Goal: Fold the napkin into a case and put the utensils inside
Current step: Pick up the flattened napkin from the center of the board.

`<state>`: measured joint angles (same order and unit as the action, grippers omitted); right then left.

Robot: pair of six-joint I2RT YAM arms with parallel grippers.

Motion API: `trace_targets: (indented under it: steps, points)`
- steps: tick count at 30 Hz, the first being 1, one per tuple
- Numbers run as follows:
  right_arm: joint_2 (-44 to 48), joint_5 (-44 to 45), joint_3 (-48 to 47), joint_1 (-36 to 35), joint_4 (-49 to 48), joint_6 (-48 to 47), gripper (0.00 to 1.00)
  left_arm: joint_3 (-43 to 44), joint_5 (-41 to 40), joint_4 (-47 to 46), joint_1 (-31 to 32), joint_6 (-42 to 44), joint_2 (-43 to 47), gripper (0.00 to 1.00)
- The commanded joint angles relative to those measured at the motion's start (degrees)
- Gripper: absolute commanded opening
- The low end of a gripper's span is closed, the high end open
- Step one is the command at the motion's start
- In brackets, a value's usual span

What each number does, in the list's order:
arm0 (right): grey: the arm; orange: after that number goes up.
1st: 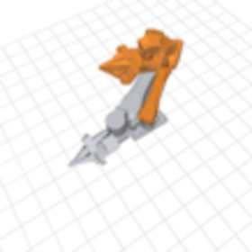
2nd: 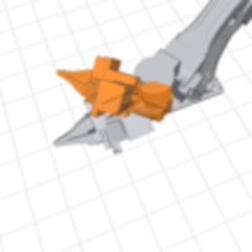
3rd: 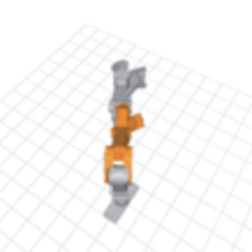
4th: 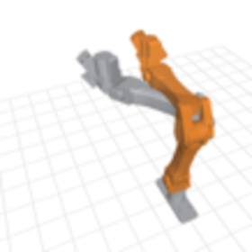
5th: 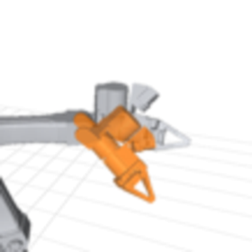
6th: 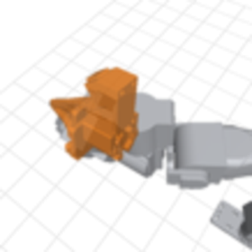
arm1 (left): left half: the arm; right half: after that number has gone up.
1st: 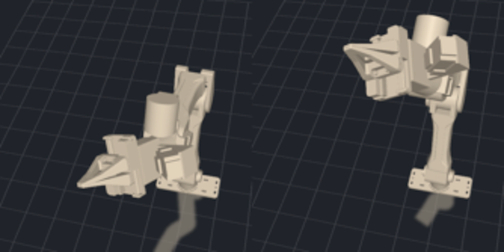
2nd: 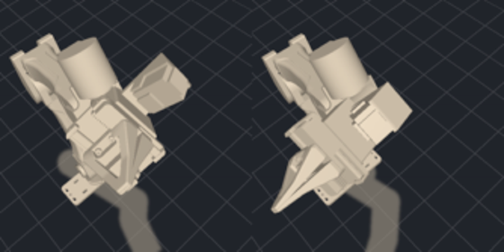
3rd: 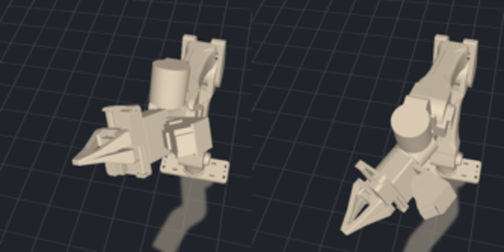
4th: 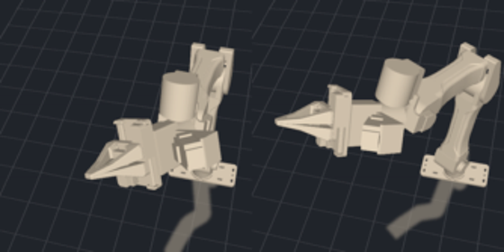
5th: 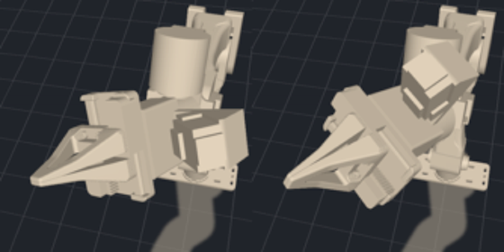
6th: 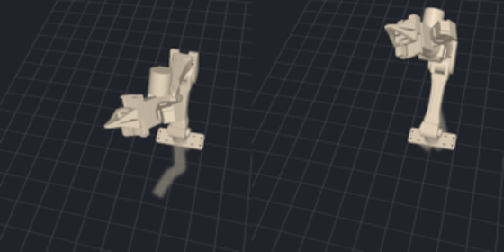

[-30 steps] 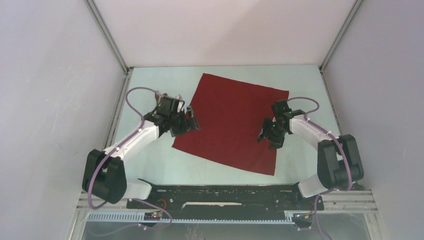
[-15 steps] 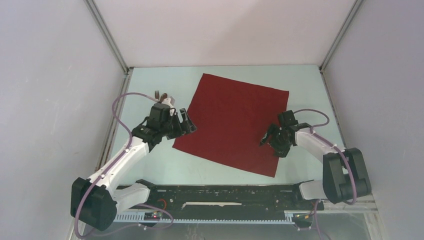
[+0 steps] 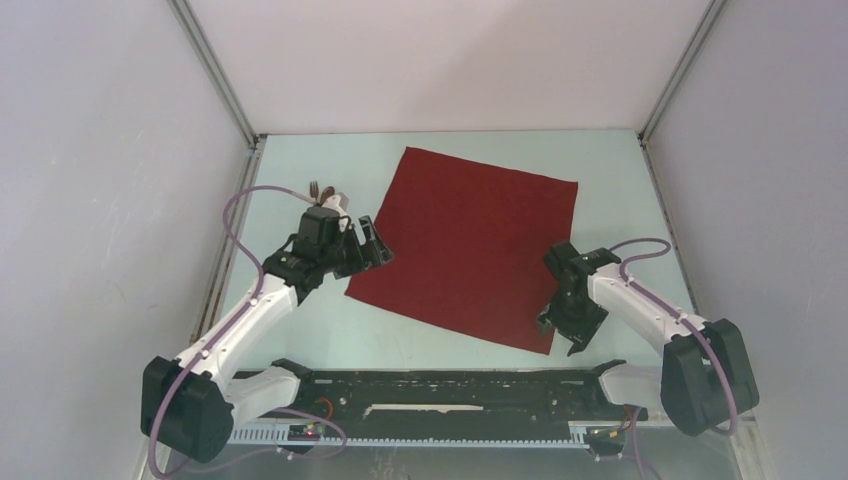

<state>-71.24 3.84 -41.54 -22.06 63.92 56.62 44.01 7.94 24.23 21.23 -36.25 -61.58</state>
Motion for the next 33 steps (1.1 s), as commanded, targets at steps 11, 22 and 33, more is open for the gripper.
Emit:
trace_targets:
  steps: [11,22,33]
  points:
    - [0.1,-3.2,5.2,0.6,-5.9,9.9,0.52,-0.3,1.3,-1.6,-1.2,-0.4,2.9,0.86]
    - [-2.4,-4.8,5.9,0.3,-9.5,10.8,0.54,-0.3,2.2,-1.8,-2.0,0.0,2.4,0.86]
    - [-6.4,-3.8,6.0,0.4,-9.9,12.2,0.54,-0.8,2.8,-1.7,-3.2,0.3,2.8,0.86]
